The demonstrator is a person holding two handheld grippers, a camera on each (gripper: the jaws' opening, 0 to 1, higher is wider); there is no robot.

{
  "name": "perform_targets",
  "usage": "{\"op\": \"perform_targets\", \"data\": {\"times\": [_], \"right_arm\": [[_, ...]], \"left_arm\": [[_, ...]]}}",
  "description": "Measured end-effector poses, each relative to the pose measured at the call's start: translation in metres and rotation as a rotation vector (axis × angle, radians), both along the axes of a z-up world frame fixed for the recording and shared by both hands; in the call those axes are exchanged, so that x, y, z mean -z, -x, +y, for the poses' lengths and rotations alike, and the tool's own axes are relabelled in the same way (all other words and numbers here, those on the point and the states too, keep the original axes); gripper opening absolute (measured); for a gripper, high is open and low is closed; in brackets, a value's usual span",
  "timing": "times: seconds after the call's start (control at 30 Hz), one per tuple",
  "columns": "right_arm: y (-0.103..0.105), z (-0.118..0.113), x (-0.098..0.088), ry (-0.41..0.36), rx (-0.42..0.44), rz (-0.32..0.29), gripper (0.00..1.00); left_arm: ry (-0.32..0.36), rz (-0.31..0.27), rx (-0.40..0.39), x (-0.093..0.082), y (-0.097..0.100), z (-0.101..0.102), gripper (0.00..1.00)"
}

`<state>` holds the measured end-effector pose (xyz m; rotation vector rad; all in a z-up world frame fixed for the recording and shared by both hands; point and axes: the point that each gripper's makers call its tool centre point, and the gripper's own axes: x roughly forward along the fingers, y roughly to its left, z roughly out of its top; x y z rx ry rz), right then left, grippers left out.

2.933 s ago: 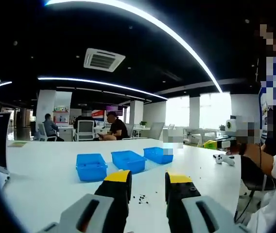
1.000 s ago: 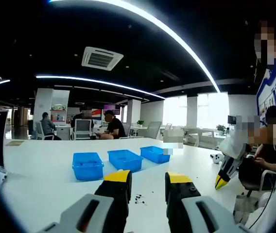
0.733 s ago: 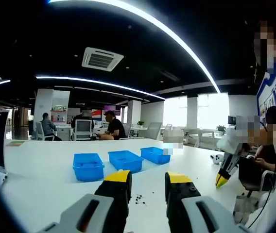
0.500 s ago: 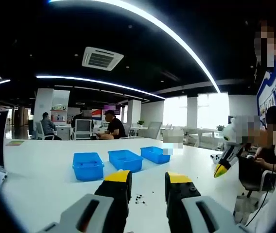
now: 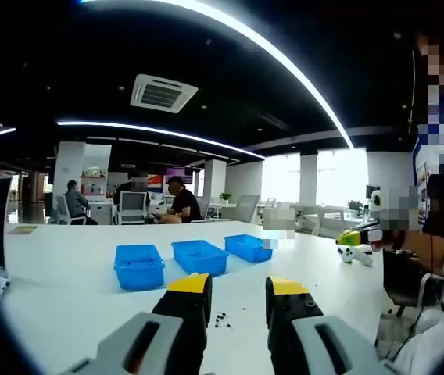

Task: Pick up the resistors one by one and place each resistor into its matching bin, sorting the parts by color and model until every resistor is separated into the correct bin for its type

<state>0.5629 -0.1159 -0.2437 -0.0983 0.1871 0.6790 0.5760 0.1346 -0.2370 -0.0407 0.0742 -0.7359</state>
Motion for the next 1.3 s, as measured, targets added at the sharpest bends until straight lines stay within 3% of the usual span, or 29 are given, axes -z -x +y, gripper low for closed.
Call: {"op": "perform_targets", "data": {"times": [0.07,0.17,0.47,0.83,0.97,1.17,1.3], "right_arm": [[-0.002,0.000,-0.002,-0.018,0.008,-0.026,0.04],[-0.012,-0.002,-0.002,-0.061,0.020,0.002,0.04],[-0.055,0.010,-0.012,-0.042,0.022,0.008,0.04],[-0.165,0.061,-0.021,-0.027,0.010,0.009,0.04],[-0.207,0.078,-0.004,0.043,0.022,0.004,0.04],[-0.270,0.097,0.022,0.058,0.076,0.058,0.04],[-0.303,0.096,0.035,0.069,0.137,0.083,0.04]], "left_arm": [[-0.001,0.000,-0.001,0.000,0.000,-0.001,0.29],[-0.002,0.003,0.003,0.001,0.000,-0.002,0.29],[-0.003,0.003,0.006,0.002,0.000,-0.004,0.29],[0.000,-0.004,-0.001,-0.002,0.000,0.002,0.29],[0.007,-0.011,-0.008,-0.005,0.001,0.006,0.29],[0.013,-0.011,-0.013,-0.006,0.000,0.009,0.29],[0.012,-0.010,-0.012,-0.005,0.000,0.009,0.29]]}}
